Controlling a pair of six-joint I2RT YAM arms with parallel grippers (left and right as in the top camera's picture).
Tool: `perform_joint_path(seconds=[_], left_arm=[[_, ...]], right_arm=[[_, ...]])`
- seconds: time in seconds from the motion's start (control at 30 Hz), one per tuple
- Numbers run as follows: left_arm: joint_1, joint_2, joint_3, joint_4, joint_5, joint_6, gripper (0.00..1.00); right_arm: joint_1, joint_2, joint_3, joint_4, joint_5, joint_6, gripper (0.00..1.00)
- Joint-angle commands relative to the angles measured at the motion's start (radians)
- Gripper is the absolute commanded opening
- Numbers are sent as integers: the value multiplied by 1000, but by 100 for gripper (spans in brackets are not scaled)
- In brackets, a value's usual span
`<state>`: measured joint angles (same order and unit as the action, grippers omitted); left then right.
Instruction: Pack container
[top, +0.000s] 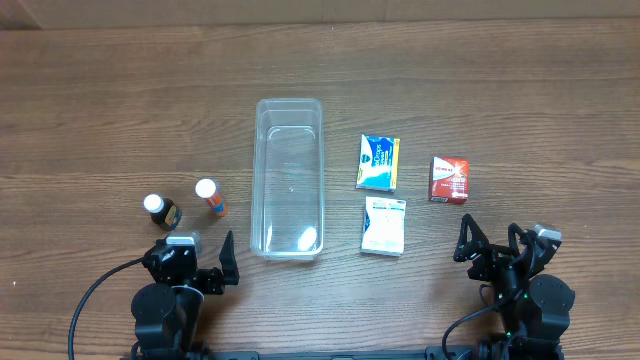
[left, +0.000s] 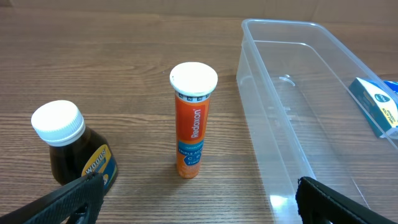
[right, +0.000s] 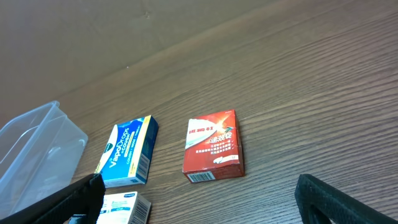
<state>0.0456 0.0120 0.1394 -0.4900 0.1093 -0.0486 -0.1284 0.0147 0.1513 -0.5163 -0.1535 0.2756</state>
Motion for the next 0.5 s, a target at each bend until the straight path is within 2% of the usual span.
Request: perform_joint_path(seconds=[0.0,0.47], left_arm=[[0,-8,-2,0,7,12,100],[0,-8,-2,0,7,12,100]], right_arm=[[9,-11,-8,2,-5,-7,100],[9,-11,-8,20,-29,14,100]])
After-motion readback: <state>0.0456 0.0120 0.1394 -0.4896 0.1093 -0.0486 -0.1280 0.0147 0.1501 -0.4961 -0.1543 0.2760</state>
